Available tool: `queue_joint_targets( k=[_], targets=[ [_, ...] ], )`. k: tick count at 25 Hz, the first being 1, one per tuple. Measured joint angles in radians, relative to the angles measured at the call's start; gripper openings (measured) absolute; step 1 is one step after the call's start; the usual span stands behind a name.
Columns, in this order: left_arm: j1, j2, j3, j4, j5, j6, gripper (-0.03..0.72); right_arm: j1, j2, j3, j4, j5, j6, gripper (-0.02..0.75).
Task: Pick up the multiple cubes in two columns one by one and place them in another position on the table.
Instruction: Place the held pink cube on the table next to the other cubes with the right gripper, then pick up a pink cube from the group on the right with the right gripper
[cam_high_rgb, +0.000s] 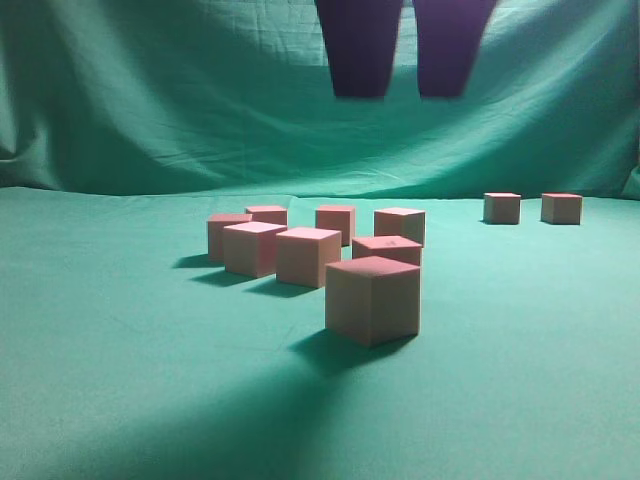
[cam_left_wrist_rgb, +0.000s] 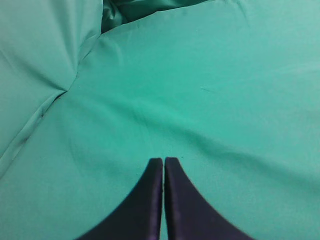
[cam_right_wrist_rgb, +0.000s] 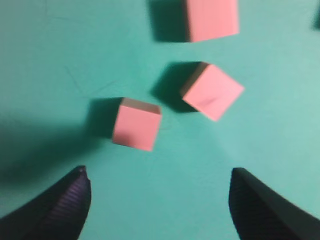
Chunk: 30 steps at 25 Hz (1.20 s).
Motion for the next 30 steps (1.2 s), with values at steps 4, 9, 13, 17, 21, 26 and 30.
queue_joint_targets(
  k=[4, 9, 13, 17, 21, 26, 30],
  targets=[
    [0.0, 0.0, 0.0, 0.0, 0.0, 0.0, 0.0, -0.002, 0.0, -0.127, -0.136, 0.031, 0.02, 0.519],
    [0.0, 0.0, 0.0, 0.0, 0.0, 0.0, 0.0, -0.106, 0.0, -0.258, -0.229, 0.044, 0.091, 0.519],
    [0.0, 0.0, 0.0, 0.0, 0.0, 0.0, 0.0, -0.29, 0.0, -0.318, -0.243, 0.044, 0.127, 0.519],
    [0.0, 0.0, 0.0, 0.0, 0.0, 0.0, 0.0, -0.469, 0.013, -0.323, -0.173, 0.025, 0.132, 0.519],
    [0.0, 0.0, 0.0, 0.0, 0.0, 0.0, 0.0, -0.594, 0.089, -0.323, -0.055, -0.084, 0.113, 0.519],
    [0.0, 0.0, 0.0, 0.0, 0.0, 0.0, 0.0, -0.634, 0.23, -0.348, -0.025, -0.208, 0.087, 0.519],
    [0.0, 0.0, 0.0, 0.0, 0.0, 0.0, 0.0, -0.646, 0.371, -0.449, -0.022, -0.222, 0.085, 0.519]
  ],
)
